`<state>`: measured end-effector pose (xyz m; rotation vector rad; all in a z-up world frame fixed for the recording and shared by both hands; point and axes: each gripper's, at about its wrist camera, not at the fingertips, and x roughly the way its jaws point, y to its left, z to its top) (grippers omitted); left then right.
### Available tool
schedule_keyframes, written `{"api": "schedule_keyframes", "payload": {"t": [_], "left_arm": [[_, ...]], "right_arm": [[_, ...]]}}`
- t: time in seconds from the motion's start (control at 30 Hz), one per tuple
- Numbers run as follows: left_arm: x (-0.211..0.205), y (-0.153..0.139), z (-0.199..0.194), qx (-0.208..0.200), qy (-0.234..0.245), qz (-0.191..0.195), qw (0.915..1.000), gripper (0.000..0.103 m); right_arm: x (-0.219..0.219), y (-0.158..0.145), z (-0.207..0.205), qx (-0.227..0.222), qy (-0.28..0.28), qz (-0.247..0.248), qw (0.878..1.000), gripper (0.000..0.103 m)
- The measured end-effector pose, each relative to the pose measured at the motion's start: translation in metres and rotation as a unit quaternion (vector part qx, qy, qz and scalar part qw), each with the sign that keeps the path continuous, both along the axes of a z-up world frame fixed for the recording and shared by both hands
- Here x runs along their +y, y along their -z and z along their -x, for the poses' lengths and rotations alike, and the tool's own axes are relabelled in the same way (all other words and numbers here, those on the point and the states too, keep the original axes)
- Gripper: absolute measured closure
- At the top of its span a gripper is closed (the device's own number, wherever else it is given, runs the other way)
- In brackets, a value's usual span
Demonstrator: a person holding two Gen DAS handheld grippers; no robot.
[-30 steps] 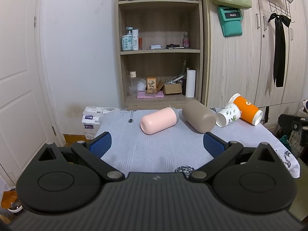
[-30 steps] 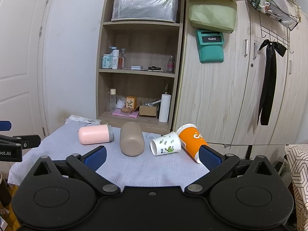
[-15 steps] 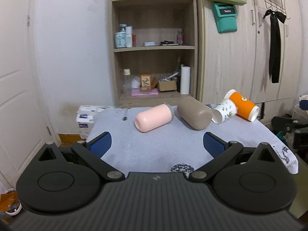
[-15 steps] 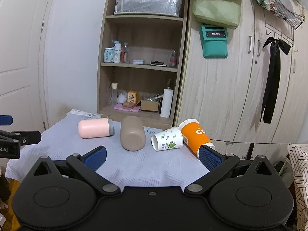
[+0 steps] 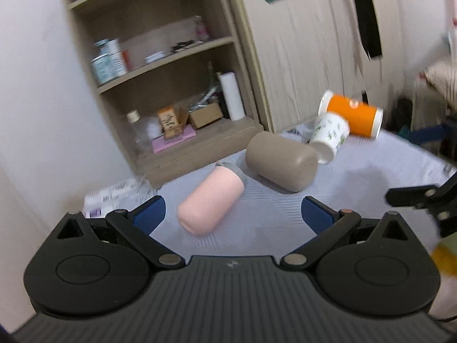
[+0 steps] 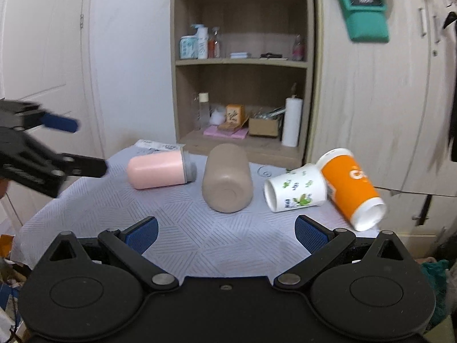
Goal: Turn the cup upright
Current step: 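Move the left gripper to the pink tumbler's body and close on it, then lift the pink tumbler with the left gripper and rotate it lid-up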
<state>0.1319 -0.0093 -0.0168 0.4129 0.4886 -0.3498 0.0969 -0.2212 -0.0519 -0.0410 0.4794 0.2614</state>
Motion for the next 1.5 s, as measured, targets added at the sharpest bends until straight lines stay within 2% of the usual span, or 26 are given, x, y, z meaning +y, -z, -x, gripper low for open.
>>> {"api": "schedule_keyframes", "payload": {"t": [0.17, 0.23, 0.3, 0.33, 0.37, 0.57, 0.73, 0.83, 1.07, 1.1, 1.17, 1.2, 1.3, 1.5], "left_arm": [[-0.007, 0.03, -0.062, 0.033, 0.063, -0.067, 0.9952, 0.001], [-0.006, 0.041, -0.081, 0.04, 0.083, -0.082, 0.9923, 0.003], [-0.005, 0.049, -0.099, 0.051, 0.092, -0.095, 0.9899, 0.003], [-0.005, 0.053, -0.108, 0.053, 0.081, -0.102, 0.99, 0.004], [-0.004, 0.055, -0.116, 0.056, 0.072, -0.105, 0.9903, 0.006], [-0.001, 0.061, -0.142, 0.081, 0.115, -0.105, 0.9845, 0.006], [0.001, 0.067, -0.17, 0.129, 0.147, -0.104, 0.9751, 0.006], [0.003, 0.071, -0.182, 0.149, 0.149, -0.107, 0.9716, 0.006], [0.007, 0.08, -0.191, 0.171, 0.147, -0.1, 0.9692, 0.007], [0.007, 0.082, -0.19, 0.174, 0.148, -0.098, 0.9686, 0.01], [0.007, 0.081, -0.186, 0.173, 0.149, -0.092, 0.9692, 0.036], [0.007, 0.08, -0.186, 0.171, 0.142, -0.088, 0.971, 0.039], [0.009, 0.078, -0.183, 0.179, 0.109, -0.078, 0.9747, 0.041], [0.007, 0.064, -0.154, 0.189, 0.11, -0.051, 0.9745, 0.041]], "right_arm": [[0.002, 0.009, -0.025, 0.017, -0.008, -0.01, 1.0, 0.0], [0.003, 0.011, -0.031, 0.021, -0.008, -0.009, 1.0, 0.0], [0.005, 0.014, -0.035, 0.026, -0.009, -0.004, 1.0, 0.0], [0.006, 0.015, -0.037, 0.03, -0.01, -0.002, 0.999, 0.0], [0.006, 0.016, -0.039, 0.037, -0.011, -0.003, 0.999, 0.0], [0.005, 0.024, -0.049, 0.062, -0.014, -0.018, 0.998, 0.0], [0.006, 0.027, -0.055, 0.071, -0.014, -0.018, 0.997, 0.0], [0.007, 0.028, -0.056, 0.072, -0.013, -0.008, 0.997, 0.0], [0.006, 0.033, -0.058, 0.079, -0.011, -0.002, 0.997, 0.0], [0.006, 0.034, -0.059, 0.08, -0.011, -0.002, 0.997, 0.0], [0.006, 0.035, -0.059, 0.081, -0.01, -0.001, 0.997, 0.0], [0.006, 0.035, -0.059, 0.082, -0.009, -0.001, 0.997, 0.0], [0.005, 0.036, -0.058, 0.081, -0.006, 0.0, 0.997, 0.0], [0.003, 0.036, -0.049, 0.08, -0.007, -0.005, 0.997, 0.0]]}}
